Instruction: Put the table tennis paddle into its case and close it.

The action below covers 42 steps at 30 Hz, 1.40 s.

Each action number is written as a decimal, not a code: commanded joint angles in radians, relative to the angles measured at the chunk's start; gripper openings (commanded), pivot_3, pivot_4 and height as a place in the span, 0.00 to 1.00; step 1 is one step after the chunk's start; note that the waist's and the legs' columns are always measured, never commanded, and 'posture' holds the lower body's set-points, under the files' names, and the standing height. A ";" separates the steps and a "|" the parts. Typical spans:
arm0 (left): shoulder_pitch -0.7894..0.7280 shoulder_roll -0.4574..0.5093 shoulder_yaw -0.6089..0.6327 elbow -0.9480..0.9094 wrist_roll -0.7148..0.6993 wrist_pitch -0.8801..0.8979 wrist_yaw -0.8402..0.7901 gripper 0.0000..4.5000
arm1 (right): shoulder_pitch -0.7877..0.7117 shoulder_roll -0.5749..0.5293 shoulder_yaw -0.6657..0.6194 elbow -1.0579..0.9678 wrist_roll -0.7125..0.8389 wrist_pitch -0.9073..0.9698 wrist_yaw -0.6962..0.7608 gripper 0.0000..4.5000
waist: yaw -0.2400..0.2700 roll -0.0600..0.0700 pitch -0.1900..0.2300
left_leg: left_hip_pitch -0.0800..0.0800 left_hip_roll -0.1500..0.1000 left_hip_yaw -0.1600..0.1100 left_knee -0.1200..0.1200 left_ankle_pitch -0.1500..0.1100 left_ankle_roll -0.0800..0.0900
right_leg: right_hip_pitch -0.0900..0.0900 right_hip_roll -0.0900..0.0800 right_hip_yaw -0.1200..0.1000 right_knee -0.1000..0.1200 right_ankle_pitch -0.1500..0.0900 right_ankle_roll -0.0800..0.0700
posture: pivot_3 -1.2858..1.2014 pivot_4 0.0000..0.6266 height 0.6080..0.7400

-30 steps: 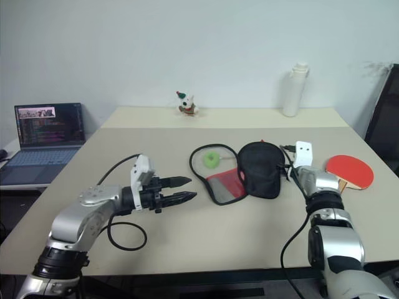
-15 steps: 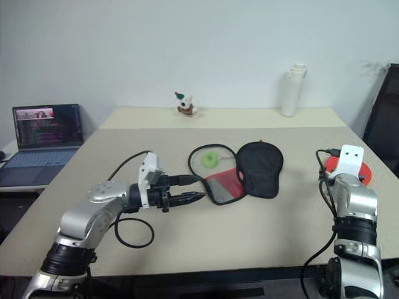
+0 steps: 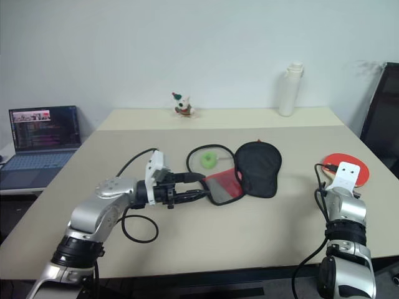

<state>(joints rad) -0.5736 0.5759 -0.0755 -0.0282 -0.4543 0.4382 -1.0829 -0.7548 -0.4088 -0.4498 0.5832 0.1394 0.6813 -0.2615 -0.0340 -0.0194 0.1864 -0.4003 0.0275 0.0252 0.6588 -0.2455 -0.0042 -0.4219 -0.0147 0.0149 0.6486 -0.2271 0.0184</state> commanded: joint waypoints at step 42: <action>0.006 -0.015 0.005 -0.016 0.007 -0.023 0.001 0.64 | 0.338 -0.212 0.295 -0.573 0.069 0.283 0.714 0.35 | -0.043 0.000 0.000 | 0.003 0.003 0.003 0.001 -0.003 0.003 | -0.002 0.009 0.005 0.000 0.001 0.002 | 0.52 0.24 1.00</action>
<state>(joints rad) -0.5480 0.5636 -0.0762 -0.0336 -0.4469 0.4296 -1.0800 -0.4084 -0.6330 -0.1548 0.0156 0.1821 0.9567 0.4424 -0.0772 -0.0197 0.1863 -0.3968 0.0309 0.0284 0.6593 -0.2483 -0.0011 -0.4234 -0.0061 0.0197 0.6487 -0.2258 0.0203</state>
